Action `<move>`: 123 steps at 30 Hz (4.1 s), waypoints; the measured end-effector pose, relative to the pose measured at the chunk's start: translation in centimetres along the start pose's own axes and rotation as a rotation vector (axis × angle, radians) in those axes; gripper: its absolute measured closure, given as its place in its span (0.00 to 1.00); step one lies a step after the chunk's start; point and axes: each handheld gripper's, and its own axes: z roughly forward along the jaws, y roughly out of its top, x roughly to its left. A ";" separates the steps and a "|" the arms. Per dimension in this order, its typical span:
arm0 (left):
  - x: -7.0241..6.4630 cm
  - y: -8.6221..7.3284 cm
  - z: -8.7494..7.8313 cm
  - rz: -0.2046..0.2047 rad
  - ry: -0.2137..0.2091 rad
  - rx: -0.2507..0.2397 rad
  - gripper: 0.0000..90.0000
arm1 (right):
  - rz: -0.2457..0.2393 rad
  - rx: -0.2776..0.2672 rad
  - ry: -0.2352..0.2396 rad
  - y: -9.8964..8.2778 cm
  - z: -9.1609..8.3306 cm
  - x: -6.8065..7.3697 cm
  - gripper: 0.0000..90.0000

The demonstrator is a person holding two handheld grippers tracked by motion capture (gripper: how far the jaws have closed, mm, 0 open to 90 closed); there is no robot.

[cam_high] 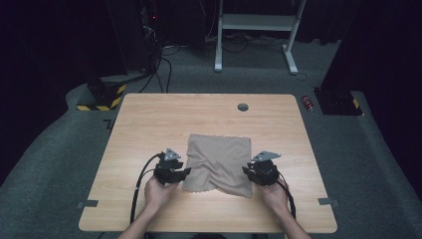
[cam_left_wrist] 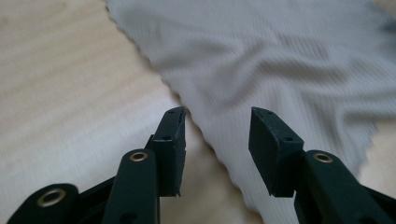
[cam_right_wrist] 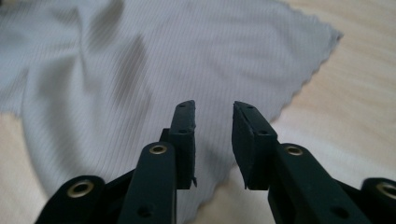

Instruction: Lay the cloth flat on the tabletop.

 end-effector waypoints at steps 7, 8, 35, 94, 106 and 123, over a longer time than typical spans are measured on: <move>-1.4 -1.8 -0.1 0.038 0.010 0.031 0.63 | -0.041 0.034 -0.038 -1.6 -0.5 1.1 0.82; -1.5 -1.9 -0.1 0.040 0.012 0.029 0.64 | -0.046 0.045 -0.032 -1.6 -0.4 1.1 0.83; -1.8 -3.8 -2.4 0.041 0.034 -0.001 0.62 | -0.009 -0.007 -0.011 -4.8 -3.7 2.0 0.86; -3.6 -4.6 -4.2 0.091 -0.008 -0.054 0.74 | -0.106 -0.017 0.036 -4.9 -4.8 4.5 0.87; -1.8 2.0 3.4 0.117 0.020 -0.088 0.60 | -0.073 -0.062 0.051 -1.0 0.9 5.3 0.74; 1.7 2.8 5.8 0.019 0.121 -0.107 0.55 | -0.081 -0.072 0.061 -1.7 1.8 5.3 0.67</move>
